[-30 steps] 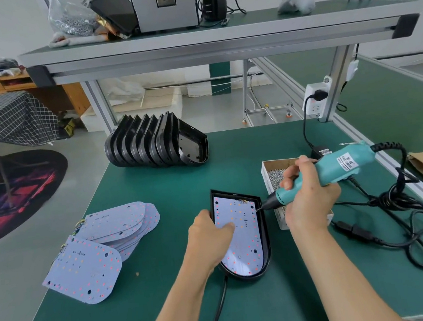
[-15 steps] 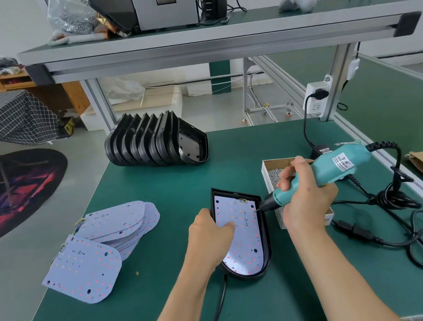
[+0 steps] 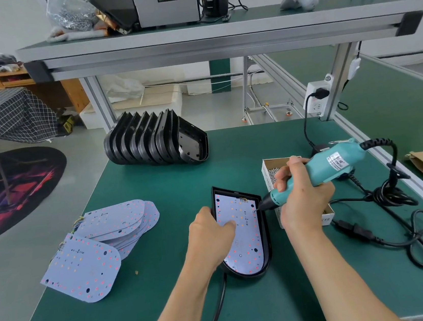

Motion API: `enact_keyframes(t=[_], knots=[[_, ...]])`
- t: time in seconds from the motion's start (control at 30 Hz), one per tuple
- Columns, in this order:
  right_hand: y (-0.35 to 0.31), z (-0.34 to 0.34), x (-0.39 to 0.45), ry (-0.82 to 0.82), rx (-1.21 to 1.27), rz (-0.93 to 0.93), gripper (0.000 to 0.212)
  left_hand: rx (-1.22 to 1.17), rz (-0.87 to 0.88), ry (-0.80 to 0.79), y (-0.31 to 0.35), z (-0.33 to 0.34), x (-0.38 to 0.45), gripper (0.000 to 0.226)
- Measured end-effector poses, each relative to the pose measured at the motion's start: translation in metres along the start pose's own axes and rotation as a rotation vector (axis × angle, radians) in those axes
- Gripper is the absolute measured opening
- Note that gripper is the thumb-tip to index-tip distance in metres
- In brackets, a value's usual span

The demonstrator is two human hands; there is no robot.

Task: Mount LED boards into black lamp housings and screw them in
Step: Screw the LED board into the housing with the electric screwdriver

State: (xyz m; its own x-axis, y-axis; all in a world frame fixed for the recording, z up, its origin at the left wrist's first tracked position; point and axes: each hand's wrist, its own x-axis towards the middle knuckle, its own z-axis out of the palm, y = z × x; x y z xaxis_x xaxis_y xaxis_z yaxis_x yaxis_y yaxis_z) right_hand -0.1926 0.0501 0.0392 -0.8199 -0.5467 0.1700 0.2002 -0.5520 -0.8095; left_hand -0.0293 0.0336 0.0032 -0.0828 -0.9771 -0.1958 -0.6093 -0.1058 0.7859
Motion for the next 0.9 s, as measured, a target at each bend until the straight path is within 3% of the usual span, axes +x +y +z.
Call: enact_keyframes(t=[0.9], knots=[[0.0026, -0.0007, 0.002, -0.05, -0.011, 0.006, 0.018, -0.004, -0.014, -0.001, 0.0014, -0.0008, -0.0006, 0.024]])
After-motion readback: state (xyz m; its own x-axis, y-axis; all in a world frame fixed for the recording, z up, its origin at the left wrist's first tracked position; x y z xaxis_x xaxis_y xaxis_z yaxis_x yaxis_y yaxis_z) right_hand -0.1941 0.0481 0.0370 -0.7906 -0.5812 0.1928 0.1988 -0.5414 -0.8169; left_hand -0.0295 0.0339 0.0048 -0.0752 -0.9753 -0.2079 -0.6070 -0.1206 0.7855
